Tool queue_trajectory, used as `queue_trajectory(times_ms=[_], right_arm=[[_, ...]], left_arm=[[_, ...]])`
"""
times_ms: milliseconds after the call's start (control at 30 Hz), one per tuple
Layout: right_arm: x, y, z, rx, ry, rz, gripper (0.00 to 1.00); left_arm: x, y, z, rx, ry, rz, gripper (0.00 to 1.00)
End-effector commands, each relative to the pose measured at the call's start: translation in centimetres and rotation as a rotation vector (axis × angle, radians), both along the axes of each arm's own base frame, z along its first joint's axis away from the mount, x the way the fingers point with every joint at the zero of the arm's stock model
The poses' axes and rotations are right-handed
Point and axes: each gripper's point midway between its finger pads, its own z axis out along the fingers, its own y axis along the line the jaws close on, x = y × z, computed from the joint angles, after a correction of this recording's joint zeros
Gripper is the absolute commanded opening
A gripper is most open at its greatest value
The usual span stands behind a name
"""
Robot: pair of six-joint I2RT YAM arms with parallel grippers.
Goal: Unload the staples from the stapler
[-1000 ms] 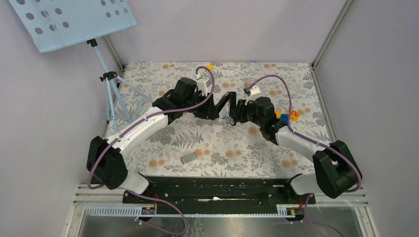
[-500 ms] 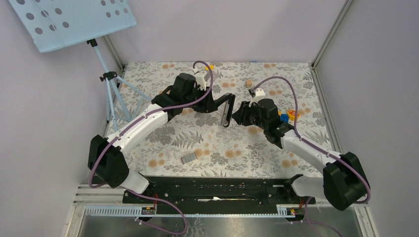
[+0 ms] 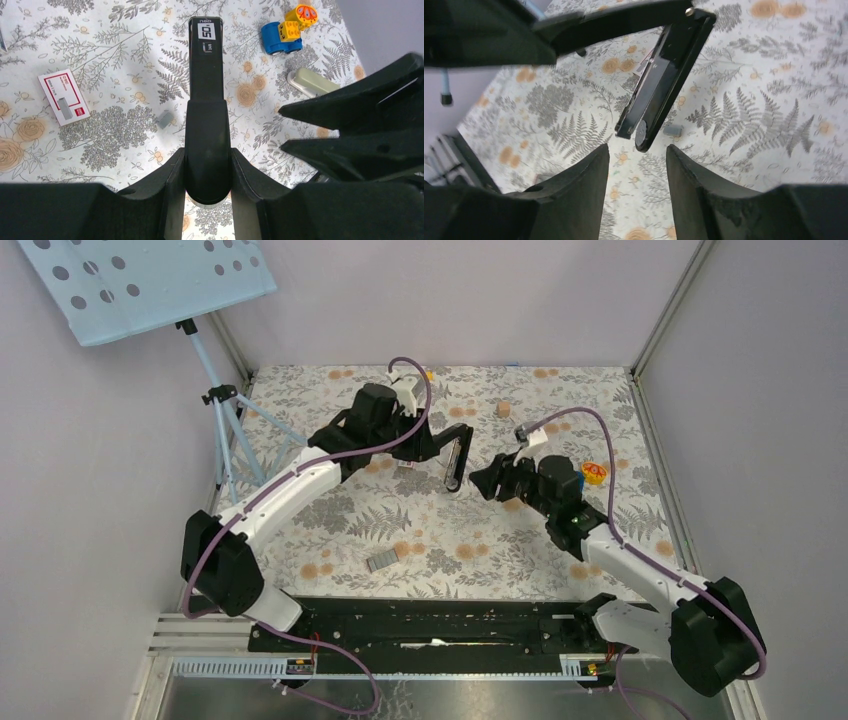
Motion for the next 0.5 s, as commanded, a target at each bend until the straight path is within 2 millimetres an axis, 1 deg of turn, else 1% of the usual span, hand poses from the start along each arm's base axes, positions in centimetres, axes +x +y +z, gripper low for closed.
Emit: queue_trajectory(times_ms=[0, 67, 100, 167, 200, 233, 400, 467], right_arm=[[-0.5, 1.4, 4.2, -0.045, -0.468, 0.18, 0.54], [-1.1, 1.6, 5.3, -0.086, -0.678, 0.237, 0.66], [-1.3, 1.7, 5.8, -0.102, -0.756, 0.254, 0.7], [-1.1, 2.3, 6.0, -0.177, -0.846, 0.311, 0.72], [-0.8, 2.7, 6.3, -0.214, -0.875, 0.339, 0.75], [-0.6, 3.1, 7.0, -0.243, -0.916, 0.366, 0.77], [0.5, 3.6, 8.5, -0.419, -1.1, 0.422, 0.77], [0.9, 4.0, 8.1, -0.497, -1.111, 0.491, 0.75]], left_arm=[[2.0, -1.6, 6.4, -0.109, -0.133, 0.004, 0.0], [1.9, -1.9, 6.4, -0.103, -0.11, -0.013, 0.0], [1.6, -1.9, 6.4, -0.102, -0.1, -0.023, 0.0], [1.2, -2.0, 6.4, -0.104, -0.089, -0.04, 0.0], [1.1, -2.0, 6.4, -0.101, -0.087, -0.047, 0.0], [0.9, -1.9, 6.4, -0.094, -0.086, -0.054, 0.0], [-0.1, -1.1, 5.4, -0.037, -0.077, -0.086, 0.0], [-0.6, -0.9, 5.1, -0.025, -0.073, -0.106, 0.0]])
